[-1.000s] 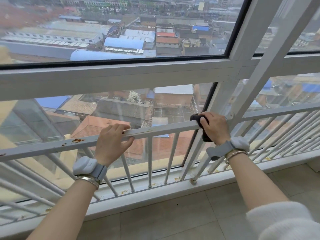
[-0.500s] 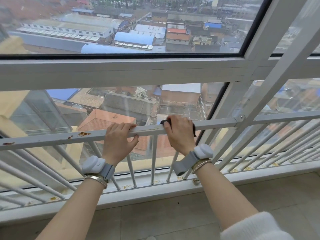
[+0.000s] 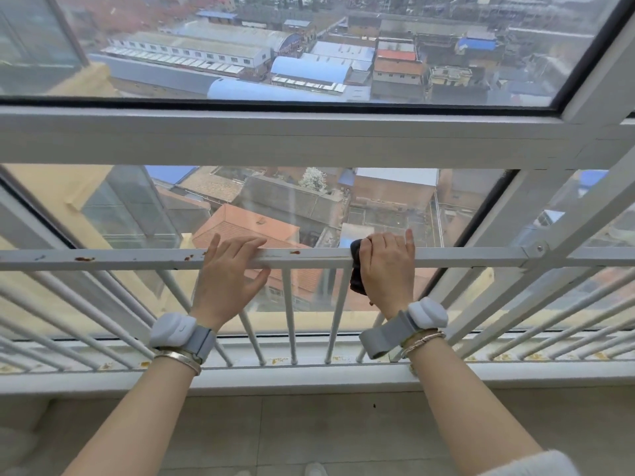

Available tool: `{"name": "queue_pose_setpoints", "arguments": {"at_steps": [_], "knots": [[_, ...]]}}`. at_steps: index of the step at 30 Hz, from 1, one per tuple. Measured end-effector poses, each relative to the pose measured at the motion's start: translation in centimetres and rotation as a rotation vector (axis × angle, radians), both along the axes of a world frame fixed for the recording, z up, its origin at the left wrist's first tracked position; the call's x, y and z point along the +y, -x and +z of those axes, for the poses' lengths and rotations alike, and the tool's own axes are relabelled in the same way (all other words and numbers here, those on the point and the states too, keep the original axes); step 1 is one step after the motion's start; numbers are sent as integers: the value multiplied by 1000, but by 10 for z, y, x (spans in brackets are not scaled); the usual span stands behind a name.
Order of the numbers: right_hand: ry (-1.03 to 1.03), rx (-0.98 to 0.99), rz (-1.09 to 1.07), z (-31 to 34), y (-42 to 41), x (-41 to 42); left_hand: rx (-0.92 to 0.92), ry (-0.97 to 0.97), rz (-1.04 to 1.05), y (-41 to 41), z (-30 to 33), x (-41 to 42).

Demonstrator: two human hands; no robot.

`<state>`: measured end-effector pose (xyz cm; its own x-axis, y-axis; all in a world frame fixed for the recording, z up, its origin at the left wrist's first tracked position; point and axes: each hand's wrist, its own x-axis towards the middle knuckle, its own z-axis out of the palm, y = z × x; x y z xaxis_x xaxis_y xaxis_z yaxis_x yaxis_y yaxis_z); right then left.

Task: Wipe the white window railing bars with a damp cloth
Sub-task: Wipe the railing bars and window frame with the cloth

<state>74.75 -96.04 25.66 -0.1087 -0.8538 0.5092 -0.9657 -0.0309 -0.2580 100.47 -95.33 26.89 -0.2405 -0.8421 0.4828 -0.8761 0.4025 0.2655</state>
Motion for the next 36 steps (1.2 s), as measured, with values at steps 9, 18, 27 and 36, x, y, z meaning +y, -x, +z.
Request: {"name": "queue_pose_setpoints", "arguments": {"at_steps": [9, 18, 27, 36], "knots": [[41, -73, 17, 1, -75, -2, -36, 5, 27, -62, 3, -10], [8, -57, 62, 0, -217, -10, -39, -70, 18, -171, 6, -20], [20, -33, 151, 2, -301, -9, -55, -60, -21, -212, 0, -27], [-194, 191, 473, 15, -242, -4, -58, -94, -41, -216, 3, -33]]}}
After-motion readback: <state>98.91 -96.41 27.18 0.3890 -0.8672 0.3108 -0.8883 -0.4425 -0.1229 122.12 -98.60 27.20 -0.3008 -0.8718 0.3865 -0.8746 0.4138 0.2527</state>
